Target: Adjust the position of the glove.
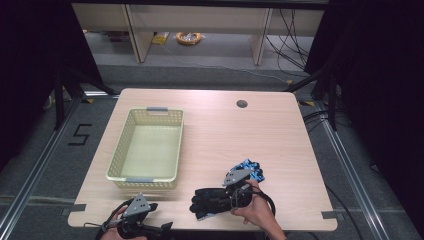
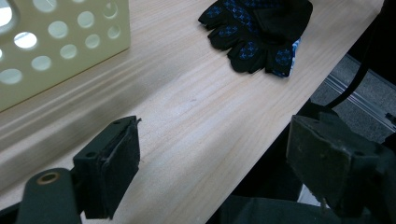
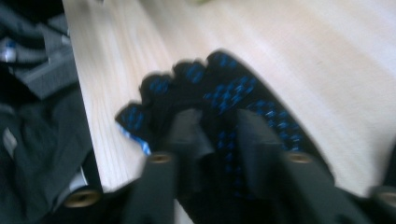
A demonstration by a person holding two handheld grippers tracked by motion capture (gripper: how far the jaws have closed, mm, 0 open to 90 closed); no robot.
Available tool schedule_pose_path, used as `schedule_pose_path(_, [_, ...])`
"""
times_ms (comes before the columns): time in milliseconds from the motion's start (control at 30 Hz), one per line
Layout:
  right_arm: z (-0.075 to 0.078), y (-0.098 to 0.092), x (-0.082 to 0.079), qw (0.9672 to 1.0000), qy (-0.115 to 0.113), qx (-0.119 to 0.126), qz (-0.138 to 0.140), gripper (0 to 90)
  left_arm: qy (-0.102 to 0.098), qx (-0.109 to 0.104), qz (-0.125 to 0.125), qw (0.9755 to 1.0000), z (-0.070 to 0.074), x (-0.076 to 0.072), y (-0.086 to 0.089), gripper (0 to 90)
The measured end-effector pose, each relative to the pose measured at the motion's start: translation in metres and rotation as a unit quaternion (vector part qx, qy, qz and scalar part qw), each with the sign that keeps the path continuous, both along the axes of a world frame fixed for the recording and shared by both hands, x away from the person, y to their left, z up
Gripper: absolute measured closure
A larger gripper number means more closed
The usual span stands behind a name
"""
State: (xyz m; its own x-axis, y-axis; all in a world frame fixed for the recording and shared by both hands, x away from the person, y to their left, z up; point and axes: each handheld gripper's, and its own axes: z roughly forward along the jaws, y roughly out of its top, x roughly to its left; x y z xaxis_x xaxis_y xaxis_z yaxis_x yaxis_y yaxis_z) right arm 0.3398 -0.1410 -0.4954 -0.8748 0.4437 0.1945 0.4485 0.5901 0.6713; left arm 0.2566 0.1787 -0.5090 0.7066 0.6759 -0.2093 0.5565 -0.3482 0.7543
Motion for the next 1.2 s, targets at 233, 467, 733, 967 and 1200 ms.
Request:
schedule_pose_path(233, [0.039,-0.046,0.01,0.9863,-0.056,0.016,-0.154,53.3,0.0,0.0,0.0,1.0,0.0,0.0,0.0,17.0])
schedule_pose_path(467, [0.033,-0.075,0.019,0.9666,-0.072,-0.019,-0.245,52.1,0.006,-0.001,0.003,1.0,0.0,0.0,-0.001,17.0])
schedule_pose_path(733, [0.017,-0.08,0.03,0.96,-0.046,-0.048,-0.272,52.4,0.001,0.007,-0.01,0.9999,0.0,0.0,0.0,17.0])
schedule_pose_path(967, [0.01,-0.075,0.037,0.954,-0.033,-0.062,-0.291,51.2,0.0,0.007,-0.007,1.0,-0.001,0.0,-0.002,17.0])
schedule_pose_path(1200, [0.003,-0.068,0.036,0.9425,-0.031,-0.074,-0.325,48.5,-0.002,-0.002,-0.004,1.0,-0.001,0.0,-0.002,16.9])
